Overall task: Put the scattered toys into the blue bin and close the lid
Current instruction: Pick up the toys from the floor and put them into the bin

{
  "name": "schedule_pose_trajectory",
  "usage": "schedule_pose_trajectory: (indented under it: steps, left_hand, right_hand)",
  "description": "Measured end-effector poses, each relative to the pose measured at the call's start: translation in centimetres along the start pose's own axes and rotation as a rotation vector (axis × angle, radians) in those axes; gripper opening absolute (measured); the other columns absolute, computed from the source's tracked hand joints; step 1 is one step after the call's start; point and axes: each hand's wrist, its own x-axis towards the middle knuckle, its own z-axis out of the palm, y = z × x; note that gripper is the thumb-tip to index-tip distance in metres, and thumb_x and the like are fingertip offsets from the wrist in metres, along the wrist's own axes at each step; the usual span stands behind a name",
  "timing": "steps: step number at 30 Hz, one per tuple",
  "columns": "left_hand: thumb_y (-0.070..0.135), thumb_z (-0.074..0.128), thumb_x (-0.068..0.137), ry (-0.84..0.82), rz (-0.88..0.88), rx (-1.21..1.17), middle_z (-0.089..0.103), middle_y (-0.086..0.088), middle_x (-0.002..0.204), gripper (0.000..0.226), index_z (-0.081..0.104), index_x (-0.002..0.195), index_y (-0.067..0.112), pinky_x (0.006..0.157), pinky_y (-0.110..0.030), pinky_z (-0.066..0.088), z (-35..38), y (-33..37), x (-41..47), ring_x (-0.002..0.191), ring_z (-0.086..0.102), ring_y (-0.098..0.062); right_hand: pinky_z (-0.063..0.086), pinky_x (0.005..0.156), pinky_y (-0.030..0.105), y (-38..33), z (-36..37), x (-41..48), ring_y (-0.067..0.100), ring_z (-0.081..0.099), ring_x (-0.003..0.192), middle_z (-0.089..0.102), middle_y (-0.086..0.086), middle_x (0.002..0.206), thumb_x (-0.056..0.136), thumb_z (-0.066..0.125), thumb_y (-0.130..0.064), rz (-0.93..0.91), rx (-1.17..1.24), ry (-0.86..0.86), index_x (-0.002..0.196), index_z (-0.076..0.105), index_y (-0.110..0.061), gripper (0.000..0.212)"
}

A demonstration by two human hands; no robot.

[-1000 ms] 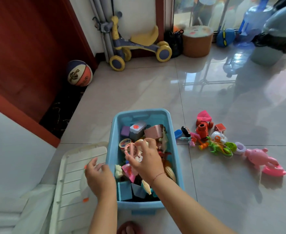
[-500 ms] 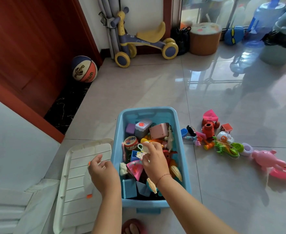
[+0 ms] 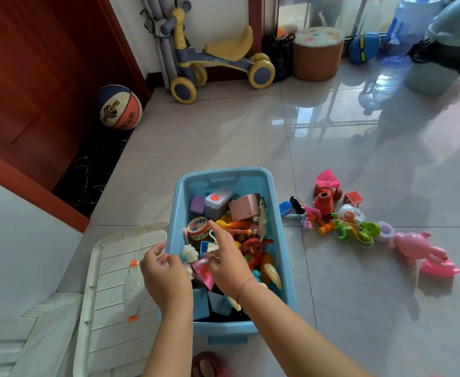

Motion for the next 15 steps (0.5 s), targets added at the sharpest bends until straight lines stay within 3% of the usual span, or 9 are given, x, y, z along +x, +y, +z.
schedule_pose_trajectory:
  steps: [3, 5, 8, 12, 15]
  left_hand:
    - [0.000, 0.047, 0.087, -0.060, 0.068, 0.018, 0.057, -0.011, 0.121, 0.030, 0.059, 0.113, 0.009, 0.078, -0.028, 0.041, 1.4, 0.4, -1.3, 0.106, 0.058, -0.027]
    - [0.001, 0.049, 0.088, -0.137, 0.183, 0.020, 0.056, -0.007, 0.119, 0.028, 0.060, 0.112, 0.010, 0.078, -0.024, 0.041, 2.9, 1.0, -3.1, 0.105, 0.059, -0.024]
    - [-0.001, 0.051, 0.087, -0.275, 0.407, 0.019, 0.053, 0.004, 0.114, 0.027, 0.061, 0.109, 0.012, 0.092, -0.014, 0.040, 6.2, 2.1, -6.5, 0.104, 0.055, -0.015]
    - [0.001, 0.052, 0.085, -0.541, 0.520, 0.061, 0.053, -0.001, 0.117, 0.030, 0.059, 0.112, 0.013, 0.098, -0.035, 0.045, 13.1, 3.1, -10.1, 0.110, 0.052, -0.018]
    - [0.010, 0.049, 0.089, -0.783, 0.501, 0.250, 0.045, -0.002, 0.130, 0.035, 0.050, 0.124, 0.013, 0.106, -0.033, 0.037, 19.5, 3.4, -11.9, 0.123, 0.044, -0.019]
  right_hand:
    - [0.040, 0.098, 0.015, 1.8, -2.8, -0.7, 0.000, 0.044, 0.115, 0.041, -0.006, 0.137, 0.088, 0.048, -0.002, -0.012, 0.004, 0.266, 0.138, 0.035, -0.026, 0.057]
    - [0.052, 0.088, 0.025, 3.7, -5.7, -1.3, 0.004, 0.052, 0.101, 0.049, -0.004, 0.124, 0.087, 0.049, -0.003, 0.003, -0.005, 0.468, 0.129, 0.043, -0.024, 0.048]
    - [0.054, 0.075, 0.031, 7.6, -10.9, -2.1, 0.014, 0.056, 0.087, 0.048, -0.001, 0.113, 0.082, 0.053, 0.000, 0.060, -0.066, 0.654, 0.122, 0.049, -0.019, 0.044]
    - [0.047, 0.096, 0.038, 14.6, -17.7, -2.6, 0.025, 0.053, 0.105, 0.048, 0.010, 0.120, 0.078, 0.061, -0.002, 0.220, -0.232, 0.715, 0.125, 0.051, -0.011, 0.049]
    - [0.036, 0.108, 0.040, 19.7, -21.7, -2.5, 0.032, 0.045, 0.121, 0.044, 0.017, 0.129, 0.076, 0.067, -0.006, 0.359, -0.314, 0.663, 0.131, 0.046, -0.010, 0.059]
